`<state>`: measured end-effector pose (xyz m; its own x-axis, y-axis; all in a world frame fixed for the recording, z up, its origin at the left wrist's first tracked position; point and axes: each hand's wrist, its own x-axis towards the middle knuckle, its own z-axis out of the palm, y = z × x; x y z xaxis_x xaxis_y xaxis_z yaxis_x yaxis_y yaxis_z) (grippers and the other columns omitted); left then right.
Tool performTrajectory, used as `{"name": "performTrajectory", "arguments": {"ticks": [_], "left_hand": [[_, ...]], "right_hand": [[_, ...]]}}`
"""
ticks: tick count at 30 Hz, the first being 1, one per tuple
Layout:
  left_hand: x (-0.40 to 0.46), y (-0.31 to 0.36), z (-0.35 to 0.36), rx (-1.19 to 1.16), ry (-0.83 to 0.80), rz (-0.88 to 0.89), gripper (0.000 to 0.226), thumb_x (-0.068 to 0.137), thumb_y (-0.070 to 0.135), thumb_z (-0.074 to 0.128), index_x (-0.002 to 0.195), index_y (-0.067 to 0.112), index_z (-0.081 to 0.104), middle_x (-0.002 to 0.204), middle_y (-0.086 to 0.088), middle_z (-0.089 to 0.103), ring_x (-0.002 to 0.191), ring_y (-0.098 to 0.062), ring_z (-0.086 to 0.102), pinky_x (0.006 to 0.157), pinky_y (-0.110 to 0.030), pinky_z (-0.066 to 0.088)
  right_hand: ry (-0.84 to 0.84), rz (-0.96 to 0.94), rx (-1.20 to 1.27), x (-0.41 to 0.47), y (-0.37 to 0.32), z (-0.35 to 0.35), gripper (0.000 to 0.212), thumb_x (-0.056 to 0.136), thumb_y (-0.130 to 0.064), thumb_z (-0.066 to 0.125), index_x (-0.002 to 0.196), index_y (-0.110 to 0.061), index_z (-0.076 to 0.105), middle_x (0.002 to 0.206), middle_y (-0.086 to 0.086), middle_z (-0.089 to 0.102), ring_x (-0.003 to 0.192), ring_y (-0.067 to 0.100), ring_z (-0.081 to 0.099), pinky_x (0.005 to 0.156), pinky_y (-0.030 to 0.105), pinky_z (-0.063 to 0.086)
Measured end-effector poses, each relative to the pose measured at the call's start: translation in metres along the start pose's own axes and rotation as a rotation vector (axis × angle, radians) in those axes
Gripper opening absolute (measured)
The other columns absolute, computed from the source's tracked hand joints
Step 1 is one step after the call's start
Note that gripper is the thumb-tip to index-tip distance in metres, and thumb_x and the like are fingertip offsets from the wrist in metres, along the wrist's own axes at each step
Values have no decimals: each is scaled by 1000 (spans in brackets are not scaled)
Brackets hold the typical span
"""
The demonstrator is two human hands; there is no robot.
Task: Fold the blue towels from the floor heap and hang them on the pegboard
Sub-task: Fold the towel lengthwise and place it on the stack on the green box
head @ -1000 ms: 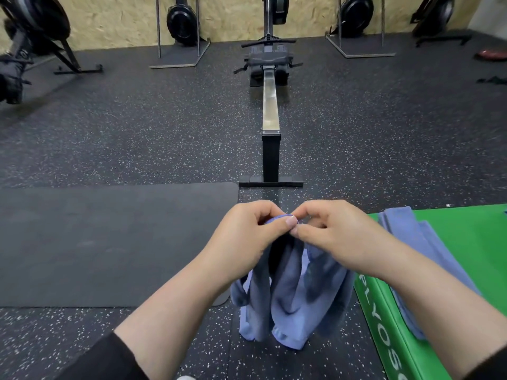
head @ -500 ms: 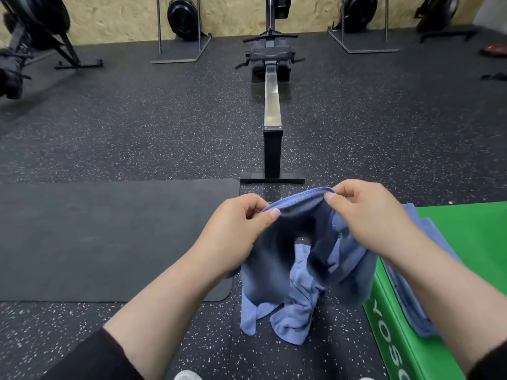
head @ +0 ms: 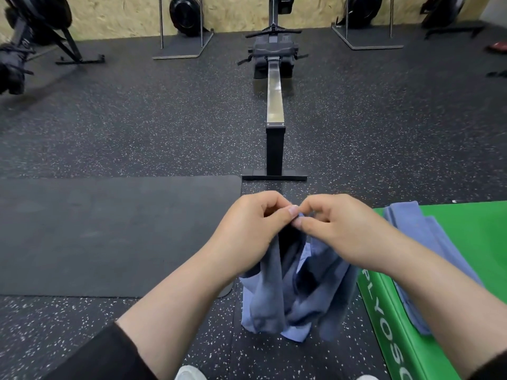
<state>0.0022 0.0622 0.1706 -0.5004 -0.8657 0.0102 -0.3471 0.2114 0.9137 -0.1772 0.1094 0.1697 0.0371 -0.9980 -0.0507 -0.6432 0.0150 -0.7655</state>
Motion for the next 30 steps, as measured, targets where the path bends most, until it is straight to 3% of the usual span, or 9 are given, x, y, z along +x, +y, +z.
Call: {"name": "performTrajectory", "arguments": {"ticks": [3, 5, 10, 12, 16, 20, 24, 26, 30], "left_hand": [[1, -2, -3, -29, -14, -33, 9, 95, 25, 67, 87, 22, 69, 67, 2, 61, 55, -13, 45, 51, -25, 38], [3, -6, -5, -2, -1, -95, 8, 93, 17, 63, 88, 21, 67, 67, 1, 62, 53, -16, 44, 45, -26, 40], [5, -18, -13, 241, 122, -162, 21, 89, 10, 51, 86, 25, 66, 73, 9, 68, 58, -2, 49, 48, -12, 35], [7, -20, -15, 187, 183, -169, 21, 91, 11, 54, 84, 24, 69, 77, 9, 71, 63, -3, 54, 53, -13, 39], [7, -16, -13, -130, 229, -138, 17, 93, 24, 69, 79, 16, 71, 70, 2, 67, 64, -12, 52, 65, -31, 42], [9, -14, -10, -223, 247, -119, 41, 95, 41, 62, 89, 1, 65, 73, 0, 54, 69, -13, 42, 66, -33, 34], [11, -12, -7, -239, 240, -118, 64, 86, 58, 55, 96, -5, 59, 79, -1, 50, 75, -15, 41, 70, -37, 35], [10, -11, -5, -281, 226, -124, 62, 85, 56, 60, 92, -5, 60, 78, -2, 51, 75, -16, 43, 72, -37, 36], [9, -12, 0, -367, 223, -149, 46, 84, 43, 71, 82, -2, 64, 74, -8, 57, 72, -18, 50, 71, -38, 41]], "right_hand": [[113, 13, -14, 1, 1, -2, 18, 96, -33, 65, 82, -22, 66, 62, -1, 67, 56, 6, 45, 60, 31, 43], [220, 39, -16, 3, 5, -5, 19, 96, -33, 64, 80, -23, 66, 69, 8, 69, 59, 10, 46, 64, 35, 45], [353, 102, 39, 7, 17, -13, 21, 96, -33, 65, 82, -17, 69, 75, 10, 72, 68, 29, 60, 75, 40, 50], [374, 124, 52, 7, 18, -15, 23, 96, -33, 65, 81, -16, 69, 71, 8, 71, 66, 32, 56, 69, 38, 48], [453, 187, 219, 5, 18, -16, 23, 94, -34, 68, 79, -18, 72, 67, 2, 67, 61, 12, 52, 63, 31, 42], [432, 262, 555, 5, 17, -17, 16, 90, -32, 75, 86, -16, 76, 79, 6, 72, 73, 15, 62, 73, 34, 48], [409, 295, 725, 7, 16, -16, 12, 94, -18, 70, 101, -10, 75, 93, 9, 74, 86, 15, 64, 82, 32, 50], [354, 272, 782, 6, 13, -15, 14, 98, -10, 63, 106, -10, 74, 93, 11, 71, 89, 19, 60, 84, 37, 47], [265, 219, 823, 6, 7, -13, 26, 98, 6, 52, 114, -7, 70, 85, 7, 68, 81, 16, 61, 79, 31, 49]]}}
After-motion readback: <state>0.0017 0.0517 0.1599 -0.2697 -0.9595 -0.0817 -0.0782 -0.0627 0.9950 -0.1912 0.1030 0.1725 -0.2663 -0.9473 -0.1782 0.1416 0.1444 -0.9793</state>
